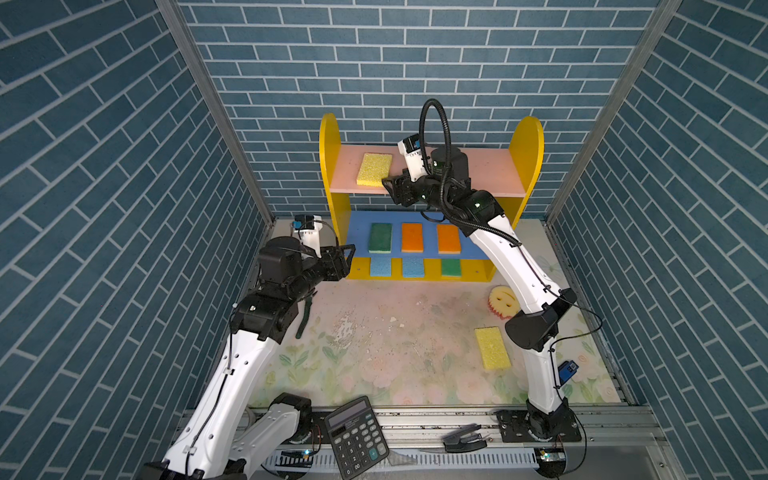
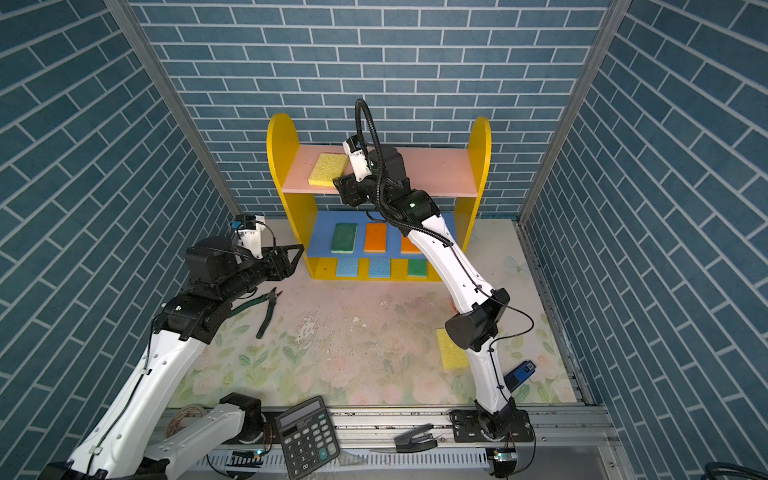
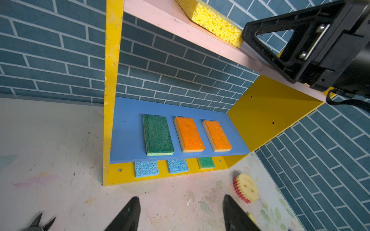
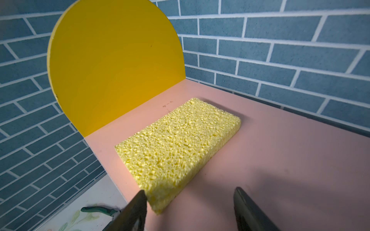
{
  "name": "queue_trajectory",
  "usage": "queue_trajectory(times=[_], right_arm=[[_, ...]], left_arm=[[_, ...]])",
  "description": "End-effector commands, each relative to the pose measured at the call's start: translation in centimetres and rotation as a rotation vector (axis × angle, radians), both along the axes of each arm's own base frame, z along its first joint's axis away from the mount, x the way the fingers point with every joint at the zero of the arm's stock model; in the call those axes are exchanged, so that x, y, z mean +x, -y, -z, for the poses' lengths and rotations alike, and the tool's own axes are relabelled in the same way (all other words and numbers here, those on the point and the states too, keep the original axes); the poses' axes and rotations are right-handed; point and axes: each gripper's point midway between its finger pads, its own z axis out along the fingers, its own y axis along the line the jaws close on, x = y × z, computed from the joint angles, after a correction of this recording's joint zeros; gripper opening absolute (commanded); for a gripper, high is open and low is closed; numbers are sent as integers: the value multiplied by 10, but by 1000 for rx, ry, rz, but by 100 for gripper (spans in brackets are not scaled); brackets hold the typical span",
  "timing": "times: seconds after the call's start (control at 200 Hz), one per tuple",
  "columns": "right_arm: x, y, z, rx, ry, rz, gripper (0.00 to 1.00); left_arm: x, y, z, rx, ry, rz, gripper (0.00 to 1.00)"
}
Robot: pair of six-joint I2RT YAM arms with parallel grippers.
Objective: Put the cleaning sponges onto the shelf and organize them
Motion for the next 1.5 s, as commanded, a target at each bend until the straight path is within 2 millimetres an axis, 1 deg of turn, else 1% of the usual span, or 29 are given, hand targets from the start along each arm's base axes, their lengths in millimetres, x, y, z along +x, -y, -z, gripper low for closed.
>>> queue_trajectory(times=[0.0,0.085,0.18,0.415,0.495,0.55,0.64,0.82,0.835,0.915,0.995,1.05,1.08,1.11,1.12,1.15,1.165,1.21,1.22,1.275,1.33,1.365,1.41,1.495], right_arm=[[8,2,28,-50,-75,58,67],[12,6,29,-49,-76,88,66],[13,5,29,-43,-78,90,66],[6,-1,28,-26,-92,48,66],[2,2,27,-23,-104,42,66],[-3,3,25,-17,-112,33,66],[-13,10,16,0,-113,30,66],[-42,27,-9,20,-70,28,65],[-45,30,-13,25,-64,28,66],[-62,42,-20,30,-55,32,66],[-81,60,-19,22,-61,51,66],[-94,76,-9,6,-85,76,64],[-102,87,-4,2,-98,97,64],[-108,99,7,-11,-124,122,63],[-111,104,8,-9,-127,137,63],[-116,119,22,-28,-157,178,63],[-120,127,25,-32,-165,199,63],[-130,151,51,-75,-217,266,63],[-133,157,54,-80,-225,283,63],[-146,193,86,-132,-295,401,63],[-164,227,119,-193,-376,499,65],[-176,245,140,-219,-443,556,65],[-194,264,169,-255,-533,606,66],[-224,289,224,-313,-705,680,67]], left_arm=[[2,1,-1,-12,8,12,67],[2,2,-1,-14,7,13,67],[1,1,-2,-15,8,13,67],[1,1,-3,-14,11,13,67],[2,2,-3,-13,10,15,67],[2,2,-2,-12,10,16,67],[3,2,-2,-13,6,15,67],[4,2,-5,-20,14,13,67],[4,2,-5,-22,16,13,67],[3,2,-6,-31,20,13,66],[2,3,-4,-36,24,16,66],[1,4,1,-36,15,21,66],[2,4,4,-39,6,23,66],[2,6,8,-44,-3,29,66],[3,6,10,-47,-7,30,66],[4,8,15,-54,-18,40,66],[4,9,18,-57,-25,44,66],[6,12,26,-63,-42,56,65],[7,13,28,-63,-48,57,65],[10,17,40,-61,-76,73,64],[14,22,51,-63,-107,95,63],[16,26,58,-69,-123,112,62],[19,31,67,-86,-149,130,61],[22,44,82,-109,-184,162,60]])
